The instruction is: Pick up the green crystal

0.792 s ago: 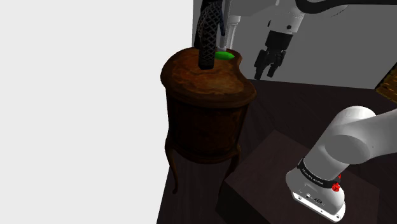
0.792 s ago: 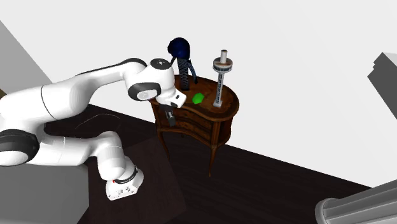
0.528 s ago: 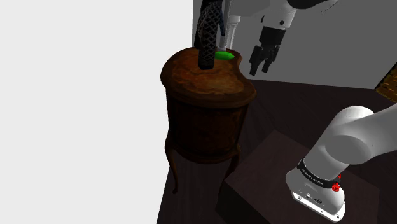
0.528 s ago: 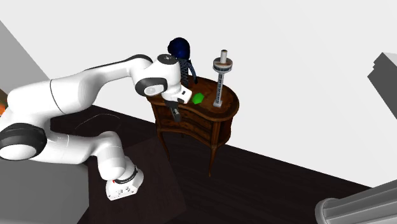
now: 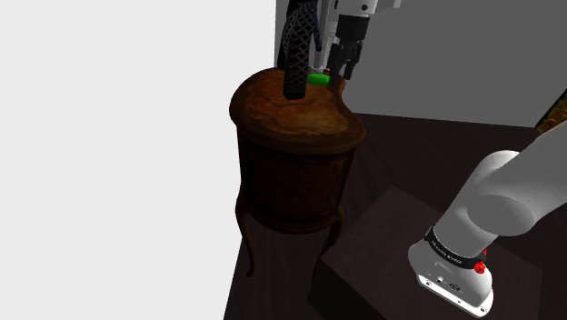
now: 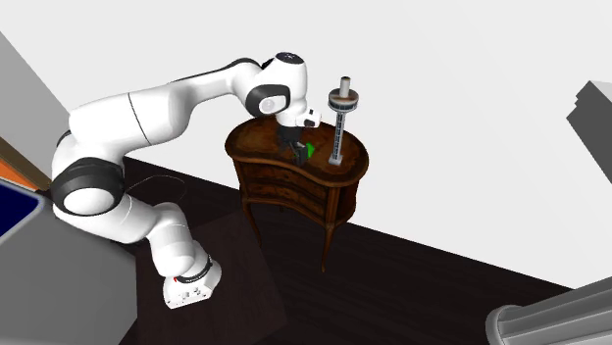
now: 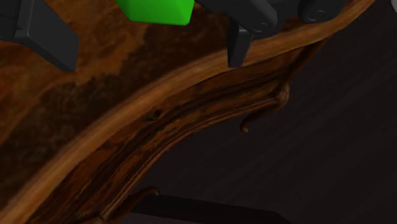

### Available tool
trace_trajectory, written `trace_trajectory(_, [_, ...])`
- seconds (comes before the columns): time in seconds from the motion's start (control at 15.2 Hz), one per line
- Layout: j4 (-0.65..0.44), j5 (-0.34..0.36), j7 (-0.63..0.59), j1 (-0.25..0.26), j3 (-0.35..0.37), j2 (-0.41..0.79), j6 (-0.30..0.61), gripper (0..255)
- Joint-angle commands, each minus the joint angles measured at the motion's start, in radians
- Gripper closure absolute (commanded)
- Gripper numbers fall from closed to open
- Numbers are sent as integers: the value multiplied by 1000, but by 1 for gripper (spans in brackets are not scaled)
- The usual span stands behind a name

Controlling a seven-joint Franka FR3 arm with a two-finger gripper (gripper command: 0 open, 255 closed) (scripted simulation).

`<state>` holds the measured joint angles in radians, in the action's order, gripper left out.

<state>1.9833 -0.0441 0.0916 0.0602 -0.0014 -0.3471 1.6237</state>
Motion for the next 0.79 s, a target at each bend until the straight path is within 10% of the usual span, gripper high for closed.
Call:
trace_trajectory(0.0, [-92,16,32,10,7,74,-18,0])
trace_trajectory(0.33, [-348,56,94,36,34,263,-86,0])
trace_trajectory(0.73, [-244,55,94,36,34,244,-1,0])
